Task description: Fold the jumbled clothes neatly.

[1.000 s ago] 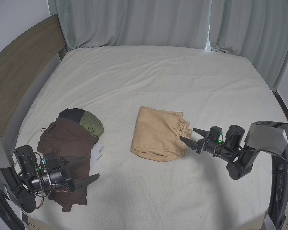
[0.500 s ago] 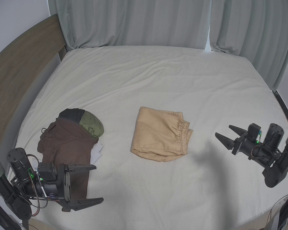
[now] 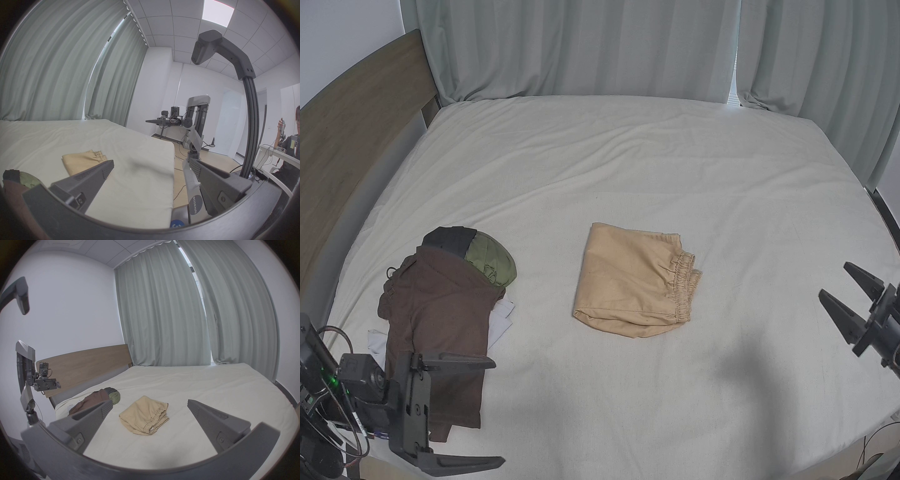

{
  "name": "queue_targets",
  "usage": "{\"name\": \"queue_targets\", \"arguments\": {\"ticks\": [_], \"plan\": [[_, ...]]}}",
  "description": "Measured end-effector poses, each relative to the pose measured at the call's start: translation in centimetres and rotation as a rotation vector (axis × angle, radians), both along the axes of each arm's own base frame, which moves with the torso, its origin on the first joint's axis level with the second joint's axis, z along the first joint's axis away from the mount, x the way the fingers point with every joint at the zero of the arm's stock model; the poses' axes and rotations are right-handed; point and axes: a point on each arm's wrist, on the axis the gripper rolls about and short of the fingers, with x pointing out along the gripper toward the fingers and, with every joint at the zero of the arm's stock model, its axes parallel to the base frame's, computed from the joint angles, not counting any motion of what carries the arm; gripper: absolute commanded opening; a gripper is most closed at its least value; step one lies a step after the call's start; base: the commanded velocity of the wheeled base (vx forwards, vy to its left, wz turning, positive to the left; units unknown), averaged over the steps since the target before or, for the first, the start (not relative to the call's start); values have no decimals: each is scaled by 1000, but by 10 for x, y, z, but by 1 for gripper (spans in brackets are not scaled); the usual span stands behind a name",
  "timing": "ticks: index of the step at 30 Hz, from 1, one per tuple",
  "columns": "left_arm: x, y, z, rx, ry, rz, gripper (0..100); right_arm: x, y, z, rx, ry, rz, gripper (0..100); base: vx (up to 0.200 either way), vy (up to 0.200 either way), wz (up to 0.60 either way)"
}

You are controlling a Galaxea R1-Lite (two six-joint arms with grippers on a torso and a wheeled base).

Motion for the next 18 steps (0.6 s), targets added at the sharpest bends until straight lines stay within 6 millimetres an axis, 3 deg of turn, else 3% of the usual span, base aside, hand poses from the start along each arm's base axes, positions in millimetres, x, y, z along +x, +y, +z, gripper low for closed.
{"name": "queue_targets", "arguments": {"ticks": [8, 18], "plan": [[-29, 10, 11, -11, -5, 28, 100, -61, -3, 2, -9, -29, -11, 100, 0, 0, 0], [-78, 26, 7, 2, 39, 87, 100, -120, -7, -31, -24, 45, -164, 100, 0, 0, 0]]}}
